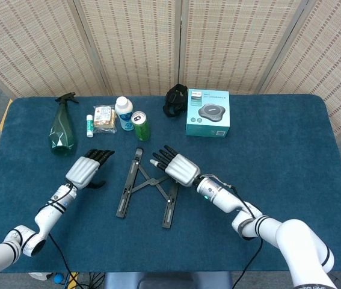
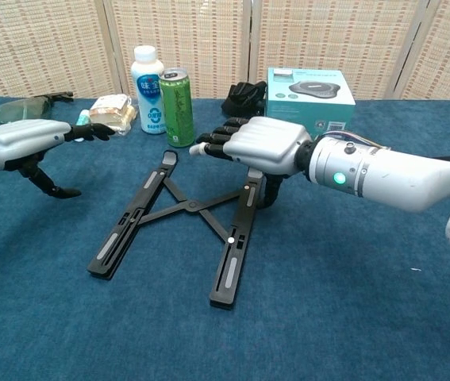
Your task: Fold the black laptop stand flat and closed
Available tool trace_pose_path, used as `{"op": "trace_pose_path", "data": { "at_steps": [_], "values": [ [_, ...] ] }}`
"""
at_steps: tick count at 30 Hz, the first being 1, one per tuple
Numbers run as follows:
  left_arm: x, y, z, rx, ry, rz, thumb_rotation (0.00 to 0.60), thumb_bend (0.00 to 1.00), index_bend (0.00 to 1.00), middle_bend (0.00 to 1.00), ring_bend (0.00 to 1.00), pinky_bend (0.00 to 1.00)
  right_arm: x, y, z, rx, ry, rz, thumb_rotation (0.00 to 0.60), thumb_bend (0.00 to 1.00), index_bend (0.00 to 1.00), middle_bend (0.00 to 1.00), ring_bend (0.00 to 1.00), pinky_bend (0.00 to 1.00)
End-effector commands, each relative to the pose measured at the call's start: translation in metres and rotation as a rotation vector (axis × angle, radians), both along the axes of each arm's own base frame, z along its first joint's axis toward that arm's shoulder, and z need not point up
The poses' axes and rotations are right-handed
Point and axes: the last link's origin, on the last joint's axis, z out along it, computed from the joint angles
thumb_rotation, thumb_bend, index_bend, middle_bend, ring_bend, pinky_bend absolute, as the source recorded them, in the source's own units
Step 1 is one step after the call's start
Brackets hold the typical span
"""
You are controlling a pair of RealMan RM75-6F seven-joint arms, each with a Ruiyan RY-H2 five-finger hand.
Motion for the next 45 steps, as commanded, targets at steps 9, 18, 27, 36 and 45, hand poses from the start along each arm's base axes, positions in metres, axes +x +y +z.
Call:
{"op": "trace_pose_path", "data": {
  "at_steps": [9, 18, 27, 36, 45],
  "values": [
    [0.002, -0.002, -0.018, -0.029, -0.037, 0.048, 0.600, 0.14, 0.00, 0.00, 0.00, 0.03, 0.002, 0.005, 0.003, -0.019, -0.040, 0.024, 0.600, 0.00, 0.00, 0.00, 0.00, 0.00],
    [0.007, -0.004, -0.023, -0.055, -0.076, 0.068, 0.600, 0.14, 0.00, 0.00, 0.00, 0.03, 0.006, 0.005, 0.008, -0.012, -0.068, 0.031, 0.600, 0.00, 0.00, 0.00, 0.00, 0.00],
    [0.012, -0.009, -0.027, -0.089, -0.103, 0.092, 0.600, 0.14, 0.00, 0.00, 0.00, 0.03, 0.001, 0.010, 0.007, 0.001, -0.059, 0.031, 0.600, 0.00, 0.00, 0.00, 0.00, 0.00],
    [0.014, -0.011, -0.035, -0.100, -0.135, 0.116, 0.600, 0.14, 0.00, 0.00, 0.00, 0.03, -0.006, 0.012, 0.009, 0.007, -0.042, 0.019, 0.600, 0.00, 0.00, 0.00, 0.00, 0.00],
    [0.017, -0.013, -0.041, -0.114, -0.149, 0.122, 0.600, 0.14, 0.00, 0.00, 0.00, 0.03, -0.006, 0.014, 0.003, 0.007, -0.024, 0.025, 0.600, 0.00, 0.00, 0.00, 0.00, 0.00]
  ]
}}
